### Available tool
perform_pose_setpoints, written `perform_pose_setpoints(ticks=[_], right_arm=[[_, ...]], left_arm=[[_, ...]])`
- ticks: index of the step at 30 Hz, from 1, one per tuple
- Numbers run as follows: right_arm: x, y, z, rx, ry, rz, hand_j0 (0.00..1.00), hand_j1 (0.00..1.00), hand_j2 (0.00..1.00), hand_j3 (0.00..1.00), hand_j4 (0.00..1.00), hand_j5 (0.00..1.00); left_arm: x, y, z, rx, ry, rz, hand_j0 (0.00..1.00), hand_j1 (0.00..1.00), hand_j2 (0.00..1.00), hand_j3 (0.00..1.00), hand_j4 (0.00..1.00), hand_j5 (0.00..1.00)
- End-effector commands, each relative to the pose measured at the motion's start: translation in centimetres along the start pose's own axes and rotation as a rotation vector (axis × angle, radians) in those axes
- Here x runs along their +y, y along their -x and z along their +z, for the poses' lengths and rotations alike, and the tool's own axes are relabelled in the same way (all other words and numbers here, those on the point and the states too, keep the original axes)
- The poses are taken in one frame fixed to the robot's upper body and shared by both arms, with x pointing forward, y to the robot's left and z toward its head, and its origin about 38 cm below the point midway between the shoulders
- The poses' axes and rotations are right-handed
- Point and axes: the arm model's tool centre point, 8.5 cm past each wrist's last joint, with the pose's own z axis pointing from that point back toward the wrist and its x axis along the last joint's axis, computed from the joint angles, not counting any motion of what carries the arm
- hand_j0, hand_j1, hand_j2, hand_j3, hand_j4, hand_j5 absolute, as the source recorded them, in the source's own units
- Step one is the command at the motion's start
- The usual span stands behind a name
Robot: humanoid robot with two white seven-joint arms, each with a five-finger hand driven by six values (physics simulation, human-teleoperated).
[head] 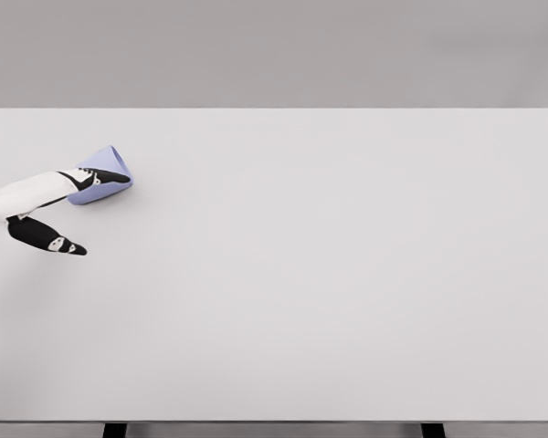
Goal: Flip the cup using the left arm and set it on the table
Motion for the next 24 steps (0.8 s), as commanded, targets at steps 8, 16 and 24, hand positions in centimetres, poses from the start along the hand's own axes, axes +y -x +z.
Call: perform_pose_setpoints(ticks=[8,16,24], right_arm=[[0.0,0.0,0.0,0.002,0.0,-0.003,1.0,1.0,1.0,1.0,1.0,1.0],[0.0,0.0,0.0,0.0,0.0,-0.002,1.0,1.0,1.0,1.0,1.0,1.0],[0.0,0.0,0.0,0.0,0.0,-0.002,1.0,1.0,1.0,1.0,1.0,1.0]], left_arm=[[1.3,-2.6,-1.7,-0.065,-0.024,-0.032,1.0,1.0,1.0,1.0,1.0,1.0],[7.4,-4.7,-4.0,0.191,-0.013,0.0,1.0,1.0,1.0,1.0,1.0,1.0],[6.3,-1.2,-3.9,0.467,0.011,0.099,1.0,1.0,1.0,1.0,1.0,1.0]])
